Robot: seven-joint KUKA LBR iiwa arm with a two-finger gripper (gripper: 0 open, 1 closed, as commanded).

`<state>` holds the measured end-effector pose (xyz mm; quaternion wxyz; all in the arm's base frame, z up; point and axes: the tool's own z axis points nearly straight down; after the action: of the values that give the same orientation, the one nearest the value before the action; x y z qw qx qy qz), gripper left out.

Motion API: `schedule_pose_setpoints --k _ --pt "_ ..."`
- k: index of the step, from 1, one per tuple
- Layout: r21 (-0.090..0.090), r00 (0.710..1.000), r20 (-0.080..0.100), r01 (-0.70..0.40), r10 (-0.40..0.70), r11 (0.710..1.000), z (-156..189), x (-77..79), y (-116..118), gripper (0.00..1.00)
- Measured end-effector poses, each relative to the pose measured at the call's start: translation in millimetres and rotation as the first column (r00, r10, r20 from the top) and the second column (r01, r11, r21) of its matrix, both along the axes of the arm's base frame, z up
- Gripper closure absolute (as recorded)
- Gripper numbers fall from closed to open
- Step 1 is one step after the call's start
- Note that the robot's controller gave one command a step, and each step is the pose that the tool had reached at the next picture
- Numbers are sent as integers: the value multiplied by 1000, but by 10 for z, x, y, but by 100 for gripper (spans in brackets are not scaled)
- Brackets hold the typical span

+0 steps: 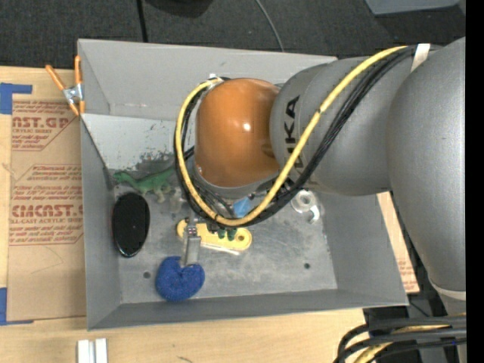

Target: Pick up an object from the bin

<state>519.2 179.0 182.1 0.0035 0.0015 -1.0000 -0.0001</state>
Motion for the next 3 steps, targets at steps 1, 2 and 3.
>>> schedule_pose_setpoints --k 1,2,3 --pt "1 1000 7 1 -2 1000 46 18 -9 0" --pt "4 997 11 70 -70 998 -105 53 -81 0" --pt "4 984 8 179 -179 984 -440 284 -345 0"
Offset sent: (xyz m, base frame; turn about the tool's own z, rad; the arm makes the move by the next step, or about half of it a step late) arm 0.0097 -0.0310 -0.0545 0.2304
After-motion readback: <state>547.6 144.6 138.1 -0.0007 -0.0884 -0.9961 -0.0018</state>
